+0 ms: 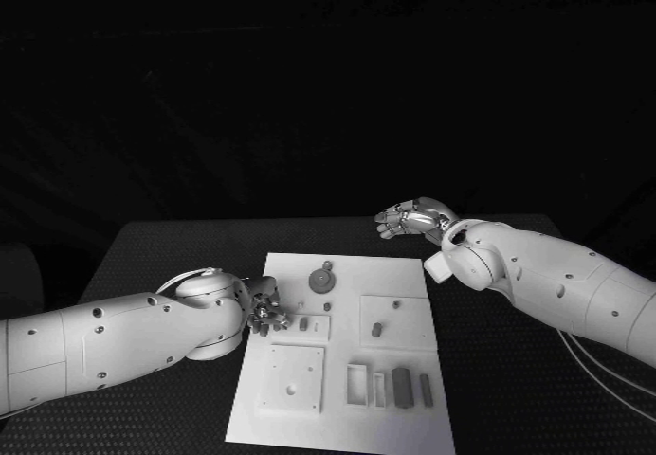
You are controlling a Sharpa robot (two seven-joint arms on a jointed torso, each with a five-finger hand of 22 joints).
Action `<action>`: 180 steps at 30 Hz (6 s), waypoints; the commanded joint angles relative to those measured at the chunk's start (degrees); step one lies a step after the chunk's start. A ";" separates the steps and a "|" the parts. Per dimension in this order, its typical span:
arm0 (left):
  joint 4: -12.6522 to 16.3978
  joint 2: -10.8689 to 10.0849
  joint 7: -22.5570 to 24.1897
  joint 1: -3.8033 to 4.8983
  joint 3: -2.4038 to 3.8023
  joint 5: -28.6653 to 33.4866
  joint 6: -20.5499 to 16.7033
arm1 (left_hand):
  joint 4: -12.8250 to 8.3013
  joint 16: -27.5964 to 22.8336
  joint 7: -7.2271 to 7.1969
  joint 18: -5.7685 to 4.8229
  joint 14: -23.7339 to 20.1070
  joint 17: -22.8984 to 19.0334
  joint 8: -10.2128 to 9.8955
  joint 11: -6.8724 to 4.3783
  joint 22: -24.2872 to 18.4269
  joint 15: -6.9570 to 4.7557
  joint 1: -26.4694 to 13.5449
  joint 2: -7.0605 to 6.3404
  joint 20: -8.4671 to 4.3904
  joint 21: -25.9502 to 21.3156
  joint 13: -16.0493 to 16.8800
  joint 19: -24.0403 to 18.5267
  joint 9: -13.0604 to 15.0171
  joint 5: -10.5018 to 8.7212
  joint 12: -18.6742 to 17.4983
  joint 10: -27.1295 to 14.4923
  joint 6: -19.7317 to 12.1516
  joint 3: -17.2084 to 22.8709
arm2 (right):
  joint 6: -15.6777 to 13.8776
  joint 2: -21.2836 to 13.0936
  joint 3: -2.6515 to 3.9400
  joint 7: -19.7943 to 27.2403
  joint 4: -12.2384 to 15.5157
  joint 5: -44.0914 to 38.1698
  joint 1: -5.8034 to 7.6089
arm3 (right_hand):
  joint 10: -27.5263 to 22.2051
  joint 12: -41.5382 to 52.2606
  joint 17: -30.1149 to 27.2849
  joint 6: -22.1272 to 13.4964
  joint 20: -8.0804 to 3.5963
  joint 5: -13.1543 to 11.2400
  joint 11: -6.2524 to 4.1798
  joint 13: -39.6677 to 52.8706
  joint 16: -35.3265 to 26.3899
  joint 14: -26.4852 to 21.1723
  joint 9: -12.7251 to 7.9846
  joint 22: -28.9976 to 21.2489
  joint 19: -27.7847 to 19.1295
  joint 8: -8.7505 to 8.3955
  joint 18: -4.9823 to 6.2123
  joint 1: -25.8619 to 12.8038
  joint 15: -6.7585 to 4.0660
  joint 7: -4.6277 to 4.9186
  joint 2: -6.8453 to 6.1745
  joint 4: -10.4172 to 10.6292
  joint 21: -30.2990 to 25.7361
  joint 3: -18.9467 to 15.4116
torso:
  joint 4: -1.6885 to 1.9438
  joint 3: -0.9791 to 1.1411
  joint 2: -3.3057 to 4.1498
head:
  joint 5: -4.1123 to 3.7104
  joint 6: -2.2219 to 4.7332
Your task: Assemble the parts on the task board
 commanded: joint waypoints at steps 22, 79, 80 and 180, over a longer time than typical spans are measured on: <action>-0.80 1.73 -0.91 -0.34 -0.25 0.06 3.89 | 3.17 0.40 -0.12 -0.60 0.30 -0.24 0.27 -0.19 -0.68 0.02 -2.82 -0.35 -5.52 0.54 0.28 0.04 -0.11 -1.66 0.20 0.07 0.48 -1.00 | 0.88 0.04 0.01 0.63 0.02 -0.11 -0.04 | 0.11 -0.29 -0.14 -0.38 0.00 0.21 0.15 -0.08 0.05 -0.42 -0.09 0.15 -0.36 0.23 -0.13 -0.68 0.06 2.13 0.08 0.23 -0.27 -0.33 | -0.04 -0.03 -0.01 | 0.02 -0.10; -2.23 0.97 3.22 0.23 2.17 1.12 -11.74 | 23.23 -1.69 1.88 -0.78 -5.27 -2.33 -1.60 1.43 -3.48 2.14 9.06 -5.74 -3.53 -0.78 -0.36 -5.75 -0.28 1.53 -2.39 -7.24 -5.79 -22.76 | 0.93 0.18 0.01 0.62 -0.30 -0.11 -0.44 | 0.07 -0.30 -0.24 -0.44 0.01 0.25 0.16 -0.08 0.08 -0.47 -0.17 0.26 -0.35 0.24 -0.13 -0.71 0.10 2.16 0.10 0.31 -0.41 -0.37 | -0.19 0.01 0.10 | -0.74 0.37; -2.42 1.14 4.10 0.26 2.21 1.04 -12.60 | 23.05 -1.75 1.99 -0.84 -5.31 -2.43 -1.70 1.52 -3.52 2.24 10.75 -5.52 -3.42 -0.80 -0.46 -5.92 -0.38 2.44 -2.47 -7.34 -6.03 -22.89 | 0.92 0.20 0.01 0.62 -0.31 -0.11 -0.45 | 0.07 -0.30 -0.25 -0.44 0.01 0.25 0.16 -0.08 0.08 -0.47 -0.18 0.26 -0.35 0.24 -0.13 -0.72 0.10 2.16 0.10 0.31 -0.41 -0.37 | -0.17 0.00 0.08 | -0.81 0.40; -10.55 11.57 20.69 -4.16 0.92 -19.94 -11.18 | 23.10 5.32 3.94 -0.88 -2.33 -2.24 -6.54 7.57 -3.80 2.38 42.48 -8.54 -2.83 -1.94 -18.71 -1.91 -6.88 11.38 -27.07 -12.75 -9.15 -28.36 | 0.89 -0.21 0.01 0.77 0.38 -0.11 -0.45 | 0.09 -0.28 -0.43 -0.42 0.01 0.27 0.15 -0.07 0.21 -0.47 -0.30 0.49 -0.26 0.34 -0.09 -0.71 0.08 2.15 0.14 0.40 -0.67 -0.40 | 0.02 -0.01 0.00 | -1.96 0.30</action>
